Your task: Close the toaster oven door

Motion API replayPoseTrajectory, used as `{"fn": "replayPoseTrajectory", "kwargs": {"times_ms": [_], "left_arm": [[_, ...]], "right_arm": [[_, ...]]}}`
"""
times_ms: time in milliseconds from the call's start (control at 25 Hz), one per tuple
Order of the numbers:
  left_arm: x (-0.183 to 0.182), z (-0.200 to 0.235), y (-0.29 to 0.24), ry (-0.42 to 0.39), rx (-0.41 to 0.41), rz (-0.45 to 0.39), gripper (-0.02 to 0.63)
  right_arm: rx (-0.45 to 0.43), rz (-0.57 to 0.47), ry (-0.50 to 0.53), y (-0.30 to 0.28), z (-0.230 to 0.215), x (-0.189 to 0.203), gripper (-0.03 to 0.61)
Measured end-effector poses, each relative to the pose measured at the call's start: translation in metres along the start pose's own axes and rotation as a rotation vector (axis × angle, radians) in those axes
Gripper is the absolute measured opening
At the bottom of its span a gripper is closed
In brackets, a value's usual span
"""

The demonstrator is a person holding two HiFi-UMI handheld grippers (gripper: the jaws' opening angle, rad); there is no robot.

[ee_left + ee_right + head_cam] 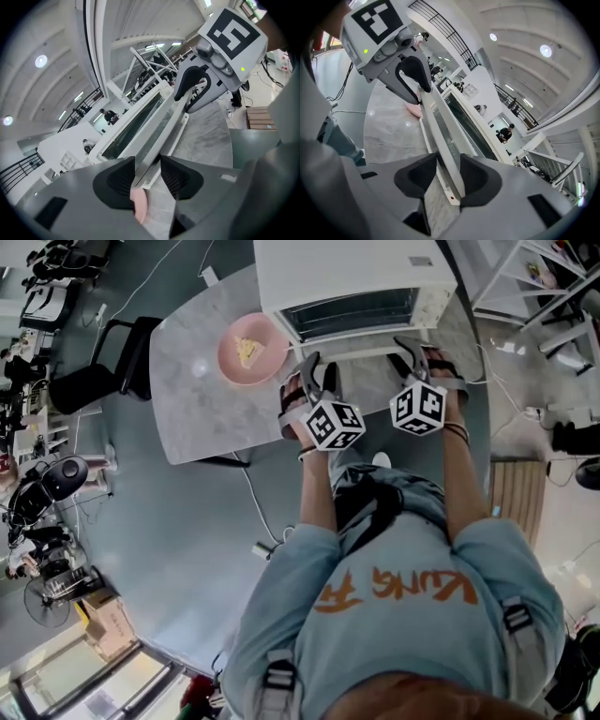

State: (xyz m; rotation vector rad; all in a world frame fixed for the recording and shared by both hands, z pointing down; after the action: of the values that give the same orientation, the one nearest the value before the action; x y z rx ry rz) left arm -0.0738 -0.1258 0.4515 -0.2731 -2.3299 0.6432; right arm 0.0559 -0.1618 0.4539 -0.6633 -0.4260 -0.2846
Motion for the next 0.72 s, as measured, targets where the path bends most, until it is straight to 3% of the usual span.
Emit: {"fn": "replayPoseTrajectory", "kwargs": {"times_ms": [720], "left_arm": [[-0.026,0.048,-0.033,0.057,-0.036,-0.068,0.186]], "right_arm": [[0.107,-0.073,-0.011,-0.035,-0.051,-0.020,0.175]]}}
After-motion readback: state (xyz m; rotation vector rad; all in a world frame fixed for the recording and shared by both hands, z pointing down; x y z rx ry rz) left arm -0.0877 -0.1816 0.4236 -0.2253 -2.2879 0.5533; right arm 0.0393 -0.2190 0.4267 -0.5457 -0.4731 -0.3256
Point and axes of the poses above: the fingertips, and each gripper's own axes: y backward along the fingers, z to its left, x out of its underside, the point moved 1 cm from there along y, backward along the fingers, and after that the axes turned 3 degrees about z, right-handed, at the moved point
